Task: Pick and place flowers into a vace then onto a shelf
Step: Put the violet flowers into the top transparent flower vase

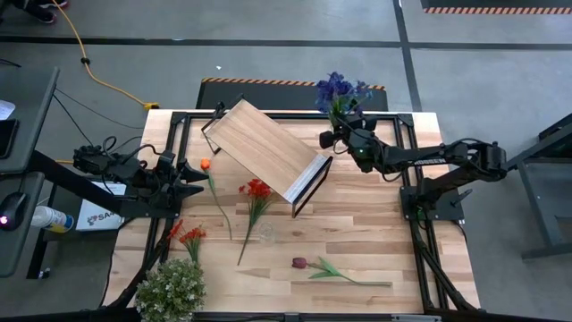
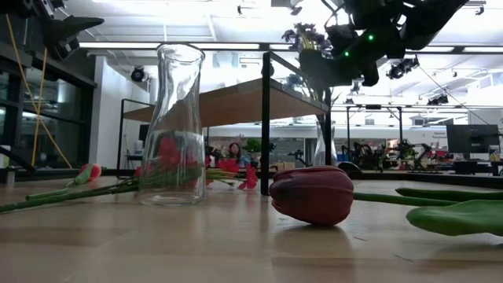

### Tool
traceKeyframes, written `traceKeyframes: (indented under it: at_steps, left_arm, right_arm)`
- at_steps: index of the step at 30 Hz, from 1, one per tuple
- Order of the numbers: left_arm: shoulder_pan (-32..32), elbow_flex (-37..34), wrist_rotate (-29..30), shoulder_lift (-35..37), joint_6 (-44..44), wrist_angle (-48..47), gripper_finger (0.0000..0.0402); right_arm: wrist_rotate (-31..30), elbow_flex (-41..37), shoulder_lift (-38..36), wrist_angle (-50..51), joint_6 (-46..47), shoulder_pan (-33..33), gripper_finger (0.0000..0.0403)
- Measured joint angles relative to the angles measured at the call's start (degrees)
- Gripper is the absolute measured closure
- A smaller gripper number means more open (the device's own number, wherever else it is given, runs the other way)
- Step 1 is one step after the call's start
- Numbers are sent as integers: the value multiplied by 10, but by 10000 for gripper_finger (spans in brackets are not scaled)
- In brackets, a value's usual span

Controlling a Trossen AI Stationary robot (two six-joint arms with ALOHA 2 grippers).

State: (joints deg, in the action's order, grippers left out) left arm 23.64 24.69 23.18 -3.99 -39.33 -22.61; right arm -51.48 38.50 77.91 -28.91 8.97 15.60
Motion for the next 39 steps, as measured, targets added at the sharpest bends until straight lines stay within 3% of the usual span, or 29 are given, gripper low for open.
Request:
traceKeyframes:
  at_steps: [17,28,39]
  left_arm:
    - [0,0,0,0,0,0,64]
    - [0,0,0,0,0,0,64]
    - [0,0,0,0,0,0,64]
  right_arm:
    - [-6,0,-18,97,0,-44,277]
    - [-3,0,-112,210,1,-72,273]
    - [58,0,-182,267,3,-101,273]
